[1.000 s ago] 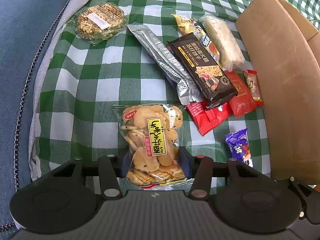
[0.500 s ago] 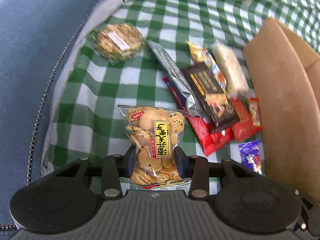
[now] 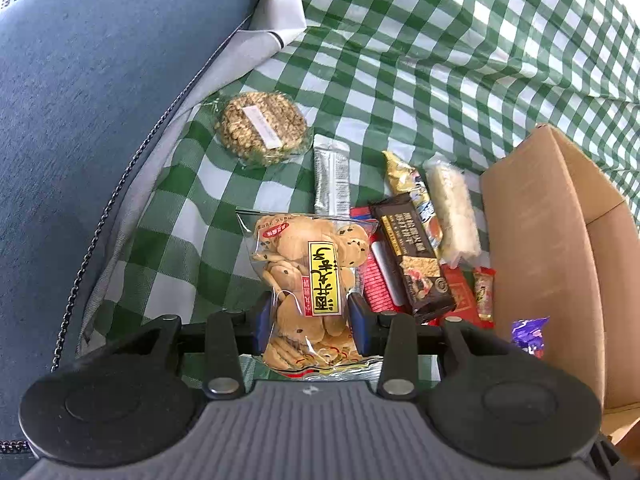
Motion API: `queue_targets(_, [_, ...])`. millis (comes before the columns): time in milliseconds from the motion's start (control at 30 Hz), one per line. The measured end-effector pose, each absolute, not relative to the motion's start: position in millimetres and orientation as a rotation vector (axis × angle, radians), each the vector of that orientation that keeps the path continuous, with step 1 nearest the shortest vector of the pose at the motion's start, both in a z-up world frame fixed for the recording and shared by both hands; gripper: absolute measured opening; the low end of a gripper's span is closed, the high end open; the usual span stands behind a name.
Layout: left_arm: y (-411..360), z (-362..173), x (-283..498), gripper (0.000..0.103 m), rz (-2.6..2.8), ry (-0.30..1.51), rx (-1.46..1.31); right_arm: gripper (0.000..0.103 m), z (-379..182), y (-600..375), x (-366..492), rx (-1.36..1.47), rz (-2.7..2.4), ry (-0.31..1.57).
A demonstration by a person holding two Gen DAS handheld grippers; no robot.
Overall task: Organize snacks
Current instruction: 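Lift the purple candy bar with the right tool while the left tool lifts the cookie bag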
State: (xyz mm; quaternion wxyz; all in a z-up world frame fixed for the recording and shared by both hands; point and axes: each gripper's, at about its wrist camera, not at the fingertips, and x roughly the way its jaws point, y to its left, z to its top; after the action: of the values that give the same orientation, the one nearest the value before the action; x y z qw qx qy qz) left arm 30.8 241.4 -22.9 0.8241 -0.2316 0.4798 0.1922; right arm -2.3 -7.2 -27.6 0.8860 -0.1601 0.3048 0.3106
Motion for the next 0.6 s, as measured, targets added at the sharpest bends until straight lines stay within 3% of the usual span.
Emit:
queue_targets(300, [237, -15, 33, 0.044, 0.401, 0.963, -0.494, 0.019, -7, -19, 2, -0.316, 0.632, 0.585])
queue_targets(600, [230, -3, 34, 0.044, 0.398, 0.893, -0.493, 0.019, 52, -59, 35, -0.153, 0.631, 0.493])
